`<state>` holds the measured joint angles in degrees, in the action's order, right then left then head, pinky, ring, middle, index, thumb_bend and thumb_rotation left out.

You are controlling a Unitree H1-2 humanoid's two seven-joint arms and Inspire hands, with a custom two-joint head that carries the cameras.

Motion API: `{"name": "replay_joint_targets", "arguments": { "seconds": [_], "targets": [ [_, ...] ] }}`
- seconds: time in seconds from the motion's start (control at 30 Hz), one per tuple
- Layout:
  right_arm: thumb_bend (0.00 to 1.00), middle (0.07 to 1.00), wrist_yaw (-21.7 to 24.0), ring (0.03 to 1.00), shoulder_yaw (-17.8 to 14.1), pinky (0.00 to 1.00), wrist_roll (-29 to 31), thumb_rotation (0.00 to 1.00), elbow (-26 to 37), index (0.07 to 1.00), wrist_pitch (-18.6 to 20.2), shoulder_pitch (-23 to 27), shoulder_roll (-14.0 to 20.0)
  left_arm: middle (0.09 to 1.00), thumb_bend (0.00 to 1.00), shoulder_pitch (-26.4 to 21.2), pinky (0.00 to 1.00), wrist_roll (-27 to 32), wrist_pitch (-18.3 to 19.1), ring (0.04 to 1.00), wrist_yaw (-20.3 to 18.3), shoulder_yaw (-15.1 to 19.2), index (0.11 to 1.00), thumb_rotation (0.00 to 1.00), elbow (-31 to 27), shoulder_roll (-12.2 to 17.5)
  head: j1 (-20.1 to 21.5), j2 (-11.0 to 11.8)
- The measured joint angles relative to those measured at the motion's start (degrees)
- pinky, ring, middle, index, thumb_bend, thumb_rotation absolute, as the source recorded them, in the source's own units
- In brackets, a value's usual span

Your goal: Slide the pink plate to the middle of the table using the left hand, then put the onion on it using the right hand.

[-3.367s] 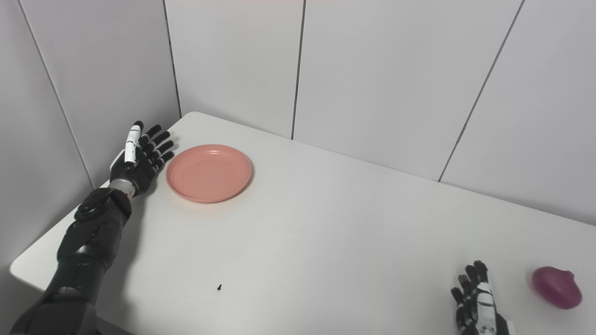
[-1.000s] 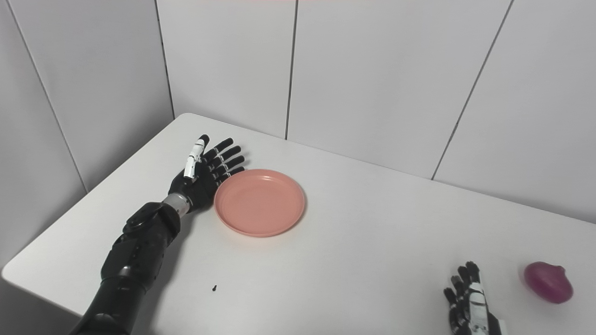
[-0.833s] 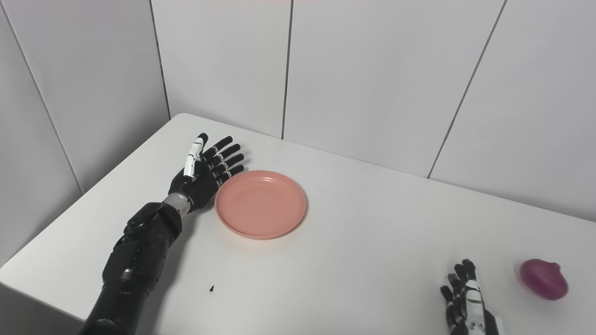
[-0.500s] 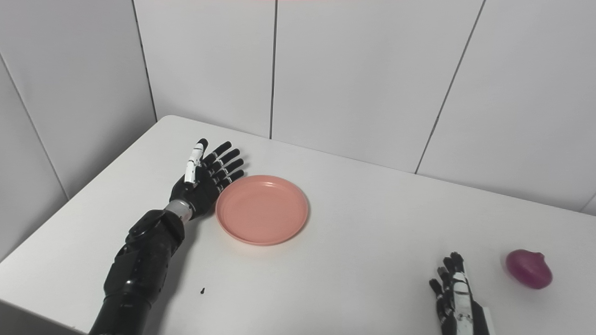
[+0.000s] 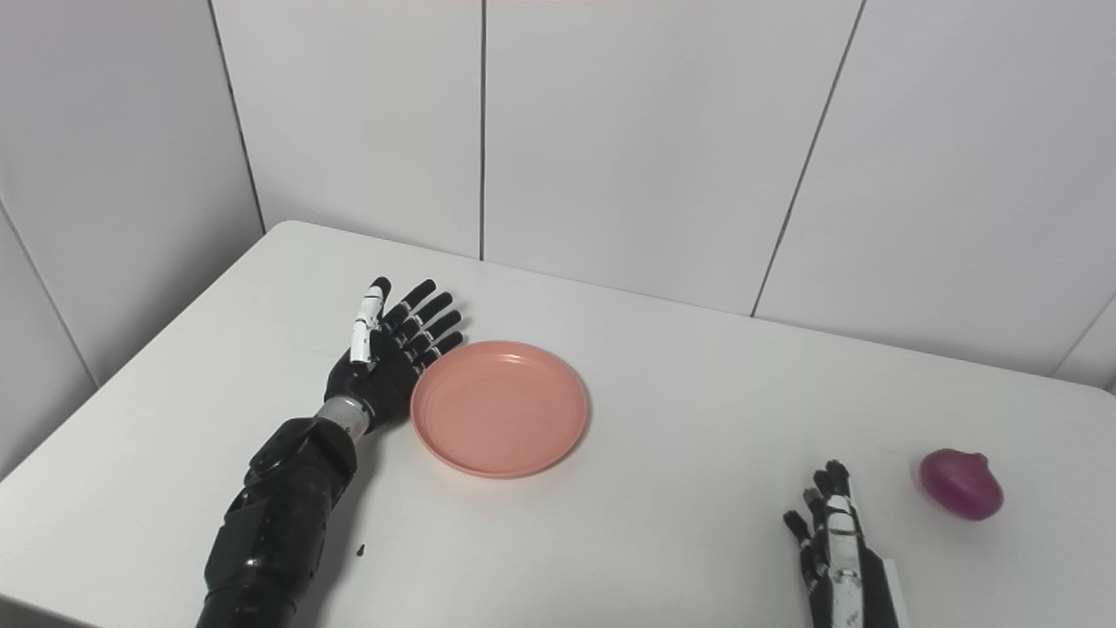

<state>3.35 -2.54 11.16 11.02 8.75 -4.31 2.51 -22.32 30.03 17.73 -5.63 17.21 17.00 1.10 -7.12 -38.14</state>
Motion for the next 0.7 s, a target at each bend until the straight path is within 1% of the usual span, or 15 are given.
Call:
{"name": "replay_joint_targets", "arguments": {
  "seconds": [0.13, 0.27, 0.3, 0.37, 0.4, 0.43, 0.47, 0.53, 0.63, 0.67, 0.7],
  "targets": [
    [0.17, 1.0, -0.63, 1.0, 0.15, 1.0, -0.32, 1.0, 0.39, 1.0, 0.02, -0.14, -0.15, 0.874, 0.38, 0.77, 0.87, -0.03, -1.12, 0.871, -0.82, -0.78, 0.856, 1.0, -0.12, -1.24, 0.96, -0.44],
    [0.2, 1.0, -1.56, 1.0, 0.3, 1.0, -0.82, 1.0, 0.91, 1.0, 0.09, -0.27, -0.23, 0.876, 0.39, 1.62, 0.88, -0.14, -2.66, 0.872, -1.53, -1.38, 0.859, 1.0, -0.5, -2.48, 2.64, -0.79],
    [0.2, 1.0, -1.63, 1.0, 0.38, 1.0, -0.81, 1.0, 1.19, 1.0, 0.19, -0.33, -0.25, 0.878, 0.38, 1.81, 0.88, -0.14, -2.76, 0.874, -1.45, -1.46, 0.86, 1.0, -0.78, -2.77, 3.85, -0.97],
    [0.2, 1.0, -1.84, 1.0, 0.62, 1.0, -0.81, 1.0, 1.49, 1.0, 0.27, -0.37, -0.29, 0.879, 0.38, 2.53, 0.88, -0.14, -2.71, 0.875, -1.0, -1.67, 0.861, 1.0, -2.13, -3.57, 4.31, -1.14],
    [0.19, 1.0, -1.88, 1.0, 0.76, 1.0, -0.85, 1.0, 1.5, 1.0, 0.32, -0.4, -0.31, 0.885, 0.38, 2.88, 0.89, -0.1, -2.68, 0.878, -1.0, -1.76, 0.867, 1.0, -2.56, -3.93, 4.83, -1.14],
    [0.19, 1.0, -1.98, 1.0, 0.96, 1.0, -0.97, 1.0, 1.5, 1.0, 0.36, -0.43, -0.32, 0.888, 0.39, 3.24, 0.89, -0.09, -2.62, 0.881, -0.97, -1.91, 0.871, 1.0, -3.13, -4.17, 6.23, -1.4],
    [0.18, 1.0, -2.04, 1.0, 1.17, 1.0, -1.14, 1.0, 1.5, 1.0, 0.36, -0.45, -0.35, 0.887, 0.39, 3.58, 0.89, -0.08, -2.53, 0.879, -0.95, -2.18, 0.871, 1.0, -3.62, -4.38, 6.24, -1.41],
    [0.19, 1.0, -2.16, 1.0, 1.55, 1.0, -1.44, 1.0, 1.5, 1.0, 0.37, -0.45, -0.42, 0.883, 0.39, 3.95, 0.88, -0.1, -2.32, 0.871, -0.74, -2.66, 0.869, 1.0, -4.18, -4.83, 8.61, -1.84],
    [0.2, 1.0, -2.5, 1.0, 2.0, 1.0, -1.65, 1.0, 1.49, 1.0, 0.37, -0.45, -0.54, 0.875, 0.39, 4.16, 0.87, -0.49, -2.33, 0.862, 0.06, -3.32, 0.863, 1.0, -4.71, -5.46, 9.23, -2.11],
    [0.2, 1.0, -2.63, 1.0, 2.12, 1.0, -1.83, 1.0, 1.49, 1.0, 0.37, -0.46, -0.56, 0.875, 0.39, 4.38, 0.87, -0.52, -2.32, 0.861, 0.26, -3.55, 0.862, 1.0, -4.99, -5.65, 10.53, -2.37],
    [0.19, 1.0, -2.79, 1.0, 2.23, 1.0, -2.07, 1.0, 1.48, 1.0, 0.37, -0.48, -0.58, 0.875, 0.39, 4.71, 0.87, -0.53, -2.31, 0.861, 0.4, -3.84, 0.861, 1.0, -5.48, -5.93, 10.55, -2.37]
  ]
}}
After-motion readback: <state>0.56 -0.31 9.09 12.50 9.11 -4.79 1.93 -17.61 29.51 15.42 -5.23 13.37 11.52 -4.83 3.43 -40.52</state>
